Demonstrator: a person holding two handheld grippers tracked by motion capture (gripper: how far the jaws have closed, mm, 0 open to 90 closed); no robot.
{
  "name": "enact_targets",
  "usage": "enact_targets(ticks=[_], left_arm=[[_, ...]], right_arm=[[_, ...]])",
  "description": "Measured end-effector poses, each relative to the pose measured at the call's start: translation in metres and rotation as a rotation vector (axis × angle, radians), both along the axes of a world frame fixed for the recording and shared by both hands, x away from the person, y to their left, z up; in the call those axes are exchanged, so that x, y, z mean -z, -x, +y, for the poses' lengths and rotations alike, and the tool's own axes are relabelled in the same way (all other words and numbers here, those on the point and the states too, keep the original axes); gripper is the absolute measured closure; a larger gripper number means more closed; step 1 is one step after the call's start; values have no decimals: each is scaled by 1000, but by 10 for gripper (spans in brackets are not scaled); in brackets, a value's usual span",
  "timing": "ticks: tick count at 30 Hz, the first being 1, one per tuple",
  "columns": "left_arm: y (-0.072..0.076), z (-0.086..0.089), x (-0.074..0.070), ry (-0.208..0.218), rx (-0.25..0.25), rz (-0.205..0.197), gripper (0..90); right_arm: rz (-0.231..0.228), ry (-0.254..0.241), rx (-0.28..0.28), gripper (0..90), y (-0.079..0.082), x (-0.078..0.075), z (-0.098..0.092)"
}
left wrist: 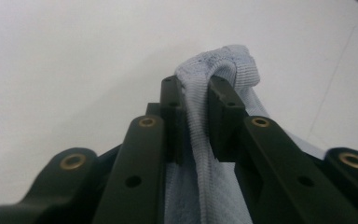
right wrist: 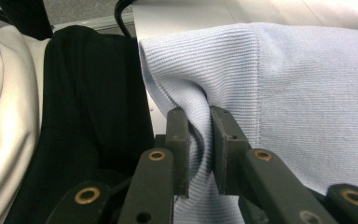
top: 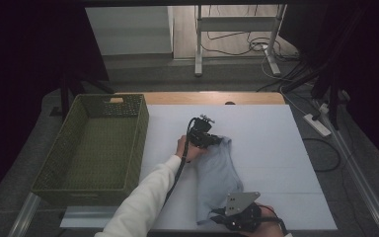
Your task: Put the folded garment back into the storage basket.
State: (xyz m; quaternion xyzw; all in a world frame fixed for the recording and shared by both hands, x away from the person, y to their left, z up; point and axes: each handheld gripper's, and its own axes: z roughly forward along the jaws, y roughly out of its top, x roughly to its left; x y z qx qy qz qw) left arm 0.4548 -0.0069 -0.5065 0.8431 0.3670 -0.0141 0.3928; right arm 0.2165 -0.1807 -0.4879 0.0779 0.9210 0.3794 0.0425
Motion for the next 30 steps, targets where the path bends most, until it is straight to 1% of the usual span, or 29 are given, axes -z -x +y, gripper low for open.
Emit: enact_targets(ticks=[6, 11, 24, 27, 30], left_arm=[[4, 2, -12, 15, -1, -55, 783], [7, 4, -22, 37, -4, -82, 787], [10, 13, -40, 63, -9, -123, 794], [11, 16, -43, 73, -18, -132, 795], [11, 18, -46, 77, -20, -138, 795]], right_arm=[[4, -9, 1, 785, 0, 0, -1], [-3, -21, 4, 785, -1, -3, -3], [-24, -38, 10, 785, -1, -6, -6], [-27, -56, 22, 785, -3, -9, -10], [-30, -61, 28, 785, -3, -10, -12]])
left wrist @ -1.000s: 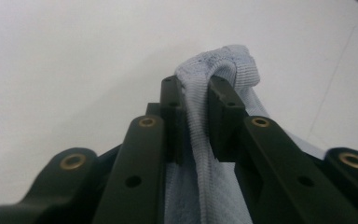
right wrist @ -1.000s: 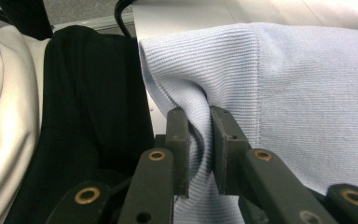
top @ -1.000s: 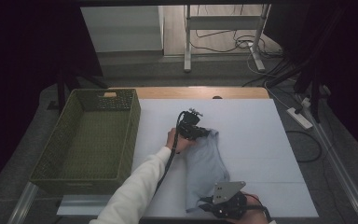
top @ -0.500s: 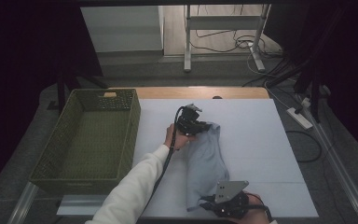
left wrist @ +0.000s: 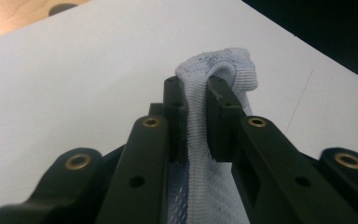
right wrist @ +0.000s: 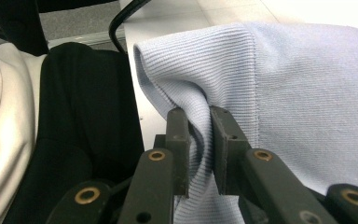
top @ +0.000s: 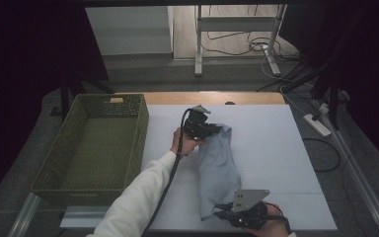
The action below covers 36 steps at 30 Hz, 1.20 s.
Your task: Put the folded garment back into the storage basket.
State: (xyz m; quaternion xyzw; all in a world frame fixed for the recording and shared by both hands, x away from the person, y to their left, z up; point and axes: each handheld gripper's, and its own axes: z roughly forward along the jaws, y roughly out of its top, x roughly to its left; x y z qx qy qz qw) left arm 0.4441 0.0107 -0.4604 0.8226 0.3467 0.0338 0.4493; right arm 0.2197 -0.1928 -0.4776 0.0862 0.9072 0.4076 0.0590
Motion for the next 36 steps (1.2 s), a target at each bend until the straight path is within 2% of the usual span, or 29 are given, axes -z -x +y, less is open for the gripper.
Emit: enact_targets(ticks=[21, 36], left_arm=[[5, 6, -16, 8, 2, -36, 804], [7, 11, -24, 10, 8, -54, 810]], right_arm=[[-33, -14, 15, 785, 0, -4, 0], [-44, -50, 33, 785, 0, -10, -2]])
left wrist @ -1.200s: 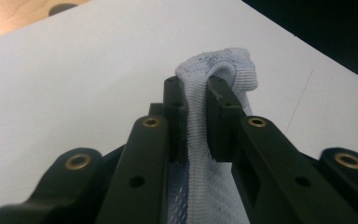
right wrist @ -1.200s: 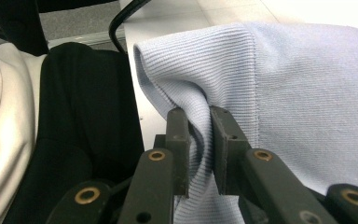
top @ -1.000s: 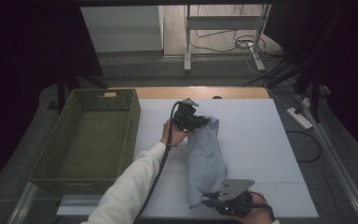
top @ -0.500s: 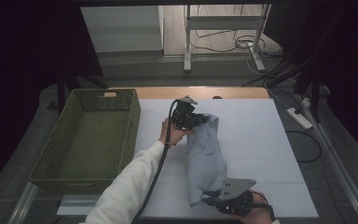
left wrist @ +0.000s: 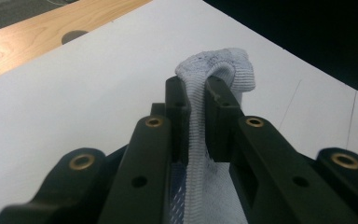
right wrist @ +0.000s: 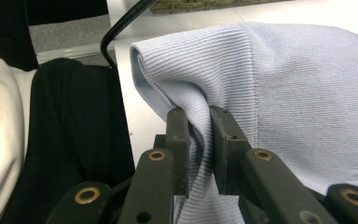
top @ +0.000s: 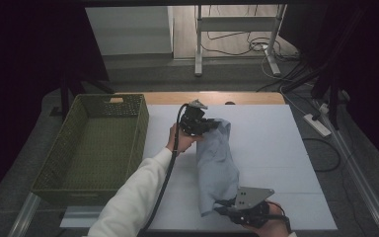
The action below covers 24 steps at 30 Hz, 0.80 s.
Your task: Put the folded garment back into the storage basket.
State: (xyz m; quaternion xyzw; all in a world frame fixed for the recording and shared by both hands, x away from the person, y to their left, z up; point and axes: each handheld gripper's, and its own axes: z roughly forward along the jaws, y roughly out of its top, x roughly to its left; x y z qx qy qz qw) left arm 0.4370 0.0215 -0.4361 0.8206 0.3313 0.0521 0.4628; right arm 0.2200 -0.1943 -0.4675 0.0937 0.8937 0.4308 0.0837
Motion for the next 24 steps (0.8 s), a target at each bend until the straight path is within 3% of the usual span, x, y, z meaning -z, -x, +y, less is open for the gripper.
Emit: enact_targets(ticks=[24], left_arm=[[6, 14, -21, 3, -19, -38, 813]], right_arm=[[-33, -37, -3, 785, -1, -9, 2]])
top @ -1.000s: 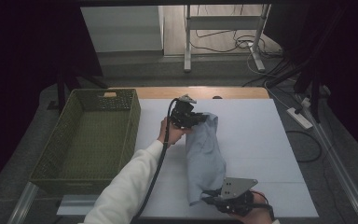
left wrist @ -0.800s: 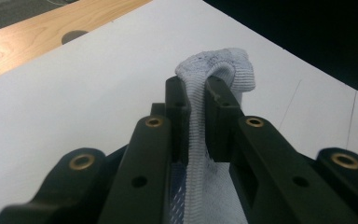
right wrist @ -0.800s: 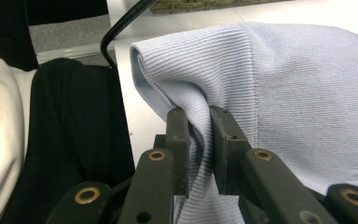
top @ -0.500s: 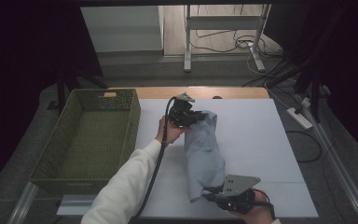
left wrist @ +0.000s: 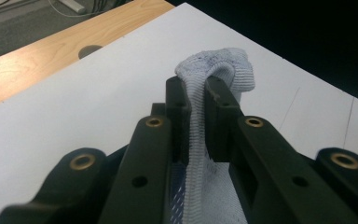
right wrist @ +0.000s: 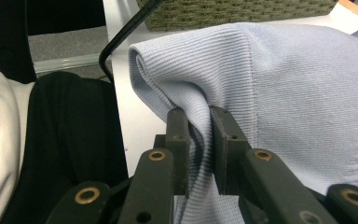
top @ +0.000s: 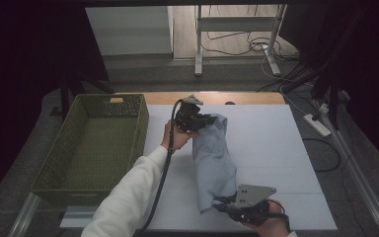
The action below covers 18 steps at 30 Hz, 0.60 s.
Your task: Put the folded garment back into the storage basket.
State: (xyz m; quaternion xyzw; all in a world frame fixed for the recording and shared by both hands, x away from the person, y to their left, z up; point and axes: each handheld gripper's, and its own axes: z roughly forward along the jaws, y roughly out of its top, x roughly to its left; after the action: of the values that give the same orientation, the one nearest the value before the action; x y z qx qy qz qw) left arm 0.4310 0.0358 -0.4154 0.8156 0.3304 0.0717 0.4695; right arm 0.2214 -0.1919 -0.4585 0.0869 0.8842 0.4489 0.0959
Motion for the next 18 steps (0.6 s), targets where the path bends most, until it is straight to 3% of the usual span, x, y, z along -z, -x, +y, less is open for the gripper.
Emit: enact_targets(ticks=[18], left_arm=[[5, 14, -16, 19, 0, -22, 814]], right_arm=[[-15, -14, -1, 785, -1, -8, 8]])
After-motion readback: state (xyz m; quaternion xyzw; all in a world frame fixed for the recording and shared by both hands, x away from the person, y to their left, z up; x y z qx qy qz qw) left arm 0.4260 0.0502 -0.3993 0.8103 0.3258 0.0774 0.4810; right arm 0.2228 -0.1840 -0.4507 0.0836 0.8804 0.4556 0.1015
